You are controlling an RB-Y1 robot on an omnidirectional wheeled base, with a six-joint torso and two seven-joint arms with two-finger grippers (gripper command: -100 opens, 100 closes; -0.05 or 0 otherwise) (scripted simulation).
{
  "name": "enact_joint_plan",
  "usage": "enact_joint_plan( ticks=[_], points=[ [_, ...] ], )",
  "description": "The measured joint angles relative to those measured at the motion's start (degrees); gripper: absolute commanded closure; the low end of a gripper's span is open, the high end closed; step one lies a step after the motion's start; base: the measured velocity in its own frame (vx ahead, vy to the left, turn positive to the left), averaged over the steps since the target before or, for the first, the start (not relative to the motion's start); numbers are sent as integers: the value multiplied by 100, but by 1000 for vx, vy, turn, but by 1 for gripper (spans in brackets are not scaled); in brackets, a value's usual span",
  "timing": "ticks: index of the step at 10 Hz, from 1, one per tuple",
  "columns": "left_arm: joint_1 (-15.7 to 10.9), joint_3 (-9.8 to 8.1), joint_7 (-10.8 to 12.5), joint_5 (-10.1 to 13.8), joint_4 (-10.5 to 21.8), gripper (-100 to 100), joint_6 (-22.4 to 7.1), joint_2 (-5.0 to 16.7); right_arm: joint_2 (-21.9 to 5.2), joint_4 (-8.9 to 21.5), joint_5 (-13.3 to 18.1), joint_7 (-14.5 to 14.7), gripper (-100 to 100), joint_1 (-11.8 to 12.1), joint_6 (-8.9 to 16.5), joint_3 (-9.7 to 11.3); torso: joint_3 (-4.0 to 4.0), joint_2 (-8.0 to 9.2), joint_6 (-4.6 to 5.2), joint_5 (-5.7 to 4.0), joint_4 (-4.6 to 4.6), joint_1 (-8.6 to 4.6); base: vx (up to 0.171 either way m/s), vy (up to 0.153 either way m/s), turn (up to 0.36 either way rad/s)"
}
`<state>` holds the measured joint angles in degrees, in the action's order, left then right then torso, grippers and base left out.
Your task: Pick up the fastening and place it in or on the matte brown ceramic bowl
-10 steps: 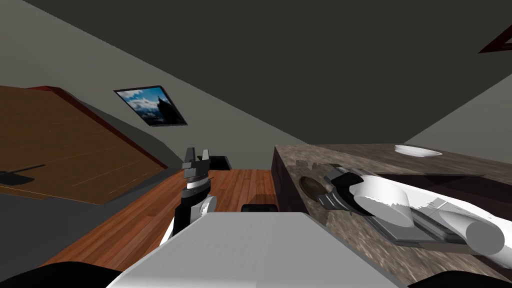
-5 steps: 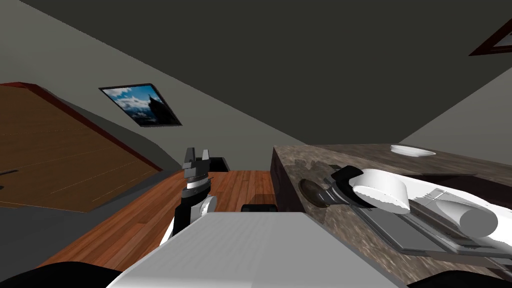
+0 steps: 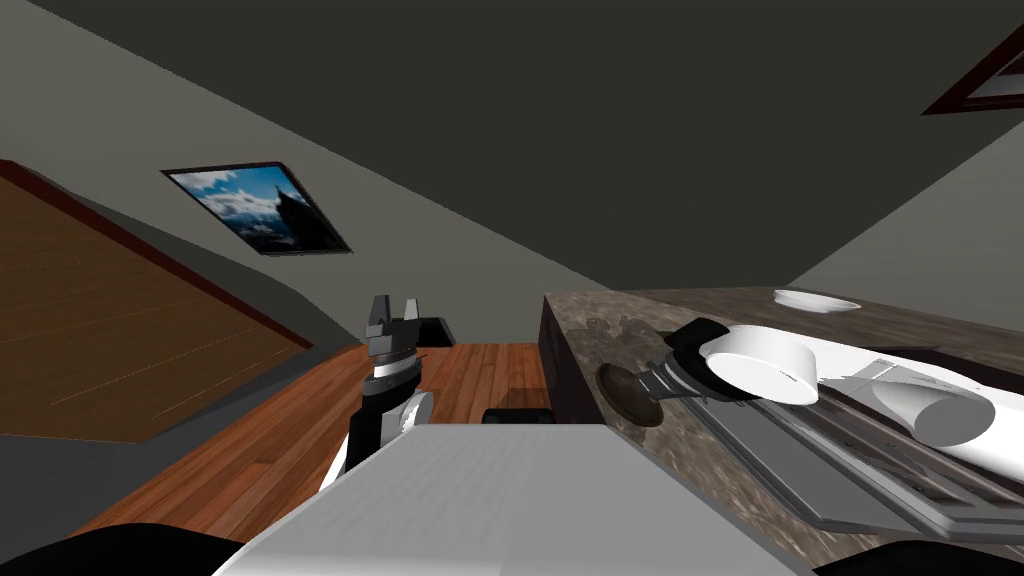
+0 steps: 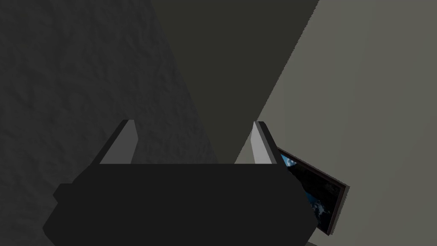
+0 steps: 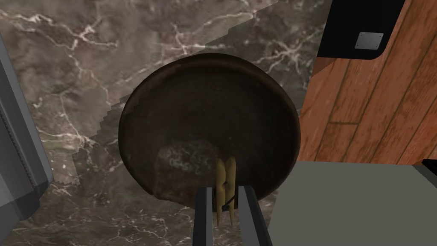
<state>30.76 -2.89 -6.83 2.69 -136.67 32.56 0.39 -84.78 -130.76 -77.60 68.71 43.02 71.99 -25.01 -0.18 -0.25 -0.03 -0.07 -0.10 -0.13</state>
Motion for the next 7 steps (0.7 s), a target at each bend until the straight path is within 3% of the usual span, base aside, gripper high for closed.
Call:
enact_joint_plan(
  ticks=[1,2,6,7],
  points=[
    [0,0,0,0,0,0,0,0,-29,41,-90,76,100,-33,12,-36,2,4,0,-1,1,-3,21,-19,1],
    [-1,0,0,0,0,0,0,0,-33,46,-99,93,-100,-38,12,-43,8,15,1,-2,2,2,5,-3,3],
    [-1,0,0,0,0,0,0,0,-33,46,-98,91,-100,-38,12,-43,17,30,2,1,6,11,0,0,0],
    [-1,0,0,0,0,0,0,0,-33,46,-98,91,0,-38,12,-43,17,30,2,1,6,11,0,0,0]
  ],
)
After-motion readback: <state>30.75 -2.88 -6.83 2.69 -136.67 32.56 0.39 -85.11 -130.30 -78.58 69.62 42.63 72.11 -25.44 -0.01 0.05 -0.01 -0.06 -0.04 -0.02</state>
